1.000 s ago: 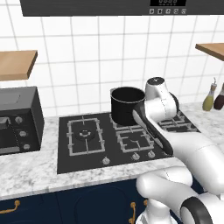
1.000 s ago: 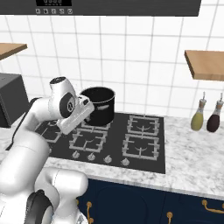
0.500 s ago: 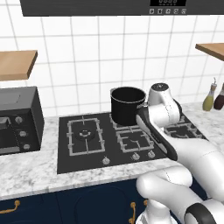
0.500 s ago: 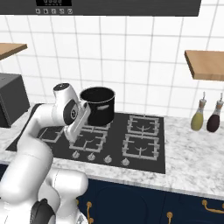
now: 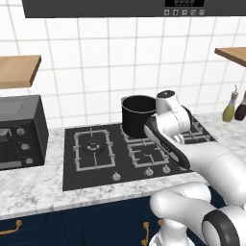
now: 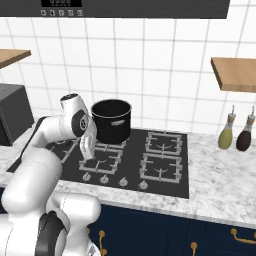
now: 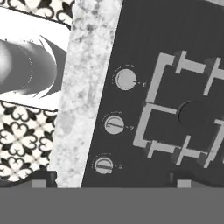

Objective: Turn off the rear center burner of the stove.

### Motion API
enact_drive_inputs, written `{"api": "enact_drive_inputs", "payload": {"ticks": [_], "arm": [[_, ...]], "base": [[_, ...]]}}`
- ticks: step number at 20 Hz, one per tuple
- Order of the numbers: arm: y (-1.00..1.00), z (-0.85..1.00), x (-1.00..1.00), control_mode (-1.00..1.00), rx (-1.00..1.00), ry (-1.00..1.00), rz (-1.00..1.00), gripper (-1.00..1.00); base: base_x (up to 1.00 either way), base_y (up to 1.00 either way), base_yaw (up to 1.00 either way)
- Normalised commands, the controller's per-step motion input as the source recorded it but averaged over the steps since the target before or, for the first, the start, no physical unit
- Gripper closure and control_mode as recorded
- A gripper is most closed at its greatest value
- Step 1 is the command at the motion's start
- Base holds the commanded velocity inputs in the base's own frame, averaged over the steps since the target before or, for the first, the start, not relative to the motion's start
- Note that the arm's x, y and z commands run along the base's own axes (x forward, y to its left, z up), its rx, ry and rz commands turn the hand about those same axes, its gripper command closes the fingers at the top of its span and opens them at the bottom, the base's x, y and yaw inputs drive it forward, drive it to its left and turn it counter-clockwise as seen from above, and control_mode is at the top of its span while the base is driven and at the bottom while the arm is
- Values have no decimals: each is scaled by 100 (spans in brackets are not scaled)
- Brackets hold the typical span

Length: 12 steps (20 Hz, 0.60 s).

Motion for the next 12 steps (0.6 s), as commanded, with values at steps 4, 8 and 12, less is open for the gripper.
{"api": "enact_drive_inputs", "payload": {"ticks": [4, 8, 12], "arm": [[0, -18, 0, -100, -4, 6, 42, -100], [0, -16, 0, -100, 0, 7, 39, -100], [0, -13, 0, -100, 0, 12, 33, -100]], "base": [[0, 0, 0], [0, 0, 0], [0, 0, 0]]}}
